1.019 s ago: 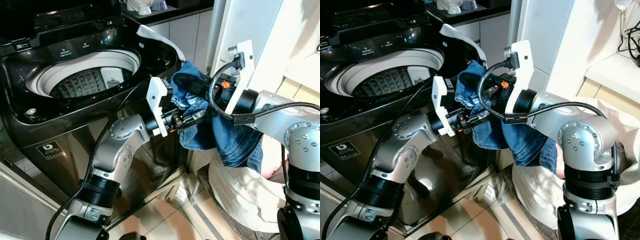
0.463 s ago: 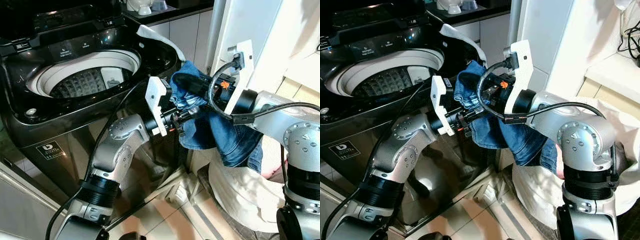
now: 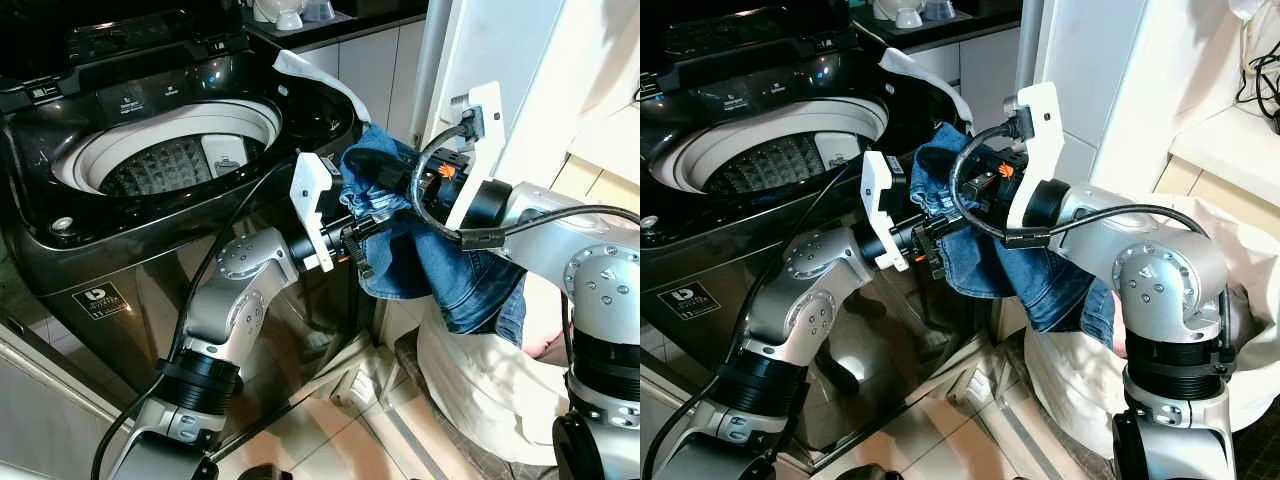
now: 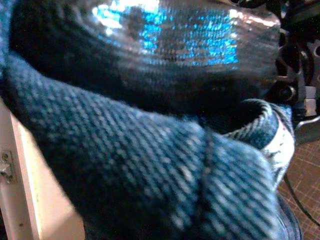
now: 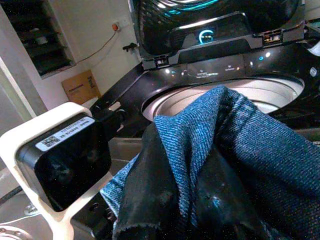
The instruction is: Clothes washing
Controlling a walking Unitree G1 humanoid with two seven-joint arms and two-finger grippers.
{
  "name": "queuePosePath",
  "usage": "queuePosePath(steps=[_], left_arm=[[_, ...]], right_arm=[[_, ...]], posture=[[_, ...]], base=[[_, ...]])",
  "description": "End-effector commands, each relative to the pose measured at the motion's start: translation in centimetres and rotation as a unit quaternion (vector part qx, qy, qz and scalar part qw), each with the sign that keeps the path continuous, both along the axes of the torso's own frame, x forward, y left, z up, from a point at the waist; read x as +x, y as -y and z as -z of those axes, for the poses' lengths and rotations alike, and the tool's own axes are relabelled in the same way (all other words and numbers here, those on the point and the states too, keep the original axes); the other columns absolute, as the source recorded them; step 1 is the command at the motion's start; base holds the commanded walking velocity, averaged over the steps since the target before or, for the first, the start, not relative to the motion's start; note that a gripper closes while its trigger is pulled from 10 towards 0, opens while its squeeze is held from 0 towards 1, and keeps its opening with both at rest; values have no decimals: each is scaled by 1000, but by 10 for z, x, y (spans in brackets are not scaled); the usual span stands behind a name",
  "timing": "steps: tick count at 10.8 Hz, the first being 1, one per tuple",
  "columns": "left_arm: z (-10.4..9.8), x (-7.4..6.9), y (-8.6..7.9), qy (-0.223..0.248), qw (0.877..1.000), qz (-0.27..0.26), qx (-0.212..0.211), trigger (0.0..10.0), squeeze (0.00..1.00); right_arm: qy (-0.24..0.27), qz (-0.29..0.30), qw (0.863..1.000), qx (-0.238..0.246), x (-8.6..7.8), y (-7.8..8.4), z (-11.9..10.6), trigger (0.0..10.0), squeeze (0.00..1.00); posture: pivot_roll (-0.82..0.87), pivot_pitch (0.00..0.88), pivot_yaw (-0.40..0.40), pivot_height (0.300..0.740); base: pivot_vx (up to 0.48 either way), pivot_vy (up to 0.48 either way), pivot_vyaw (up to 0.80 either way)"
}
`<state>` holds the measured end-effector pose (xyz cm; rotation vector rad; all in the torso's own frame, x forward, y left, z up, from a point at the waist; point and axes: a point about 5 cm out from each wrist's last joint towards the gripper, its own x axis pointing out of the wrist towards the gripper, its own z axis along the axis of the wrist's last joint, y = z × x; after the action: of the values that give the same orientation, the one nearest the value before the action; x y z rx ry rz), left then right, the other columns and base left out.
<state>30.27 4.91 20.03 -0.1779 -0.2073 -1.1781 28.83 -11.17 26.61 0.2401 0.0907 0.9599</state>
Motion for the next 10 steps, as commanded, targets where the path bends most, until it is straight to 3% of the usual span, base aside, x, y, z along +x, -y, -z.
queuePosePath(steps=[1,7,8,9,10], left_arm=[[-1,7,-10,4,999,-37,5,0,0],[-8,28,-31,25,993,-113,20,0,0],[-25,46,-41,60,984,-162,33,0,0],[-85,76,-61,141,956,-256,24,0,0],[-146,85,-78,234,911,-339,14,0,0]], right_arm=[[21,-23,1000,7,-7,-7,-9,10000,1000],[49,-43,997,43,-15,1,-23,10000,1000],[74,-39,996,31,-17,4,-27,10000,0],[93,-46,994,28,-20,4,-30,10000,0],[99,-48,994,27,-21,3,-31,10000,0]], posture=[[-61,0,86,740],[-58,0,85,740],[-50,0,76,740],[-44,0,74,740],[-51,0,84,740]], base=[[0,0,0],[0,0,0],[0,0,0],[0,0,0],[0,0,0]])
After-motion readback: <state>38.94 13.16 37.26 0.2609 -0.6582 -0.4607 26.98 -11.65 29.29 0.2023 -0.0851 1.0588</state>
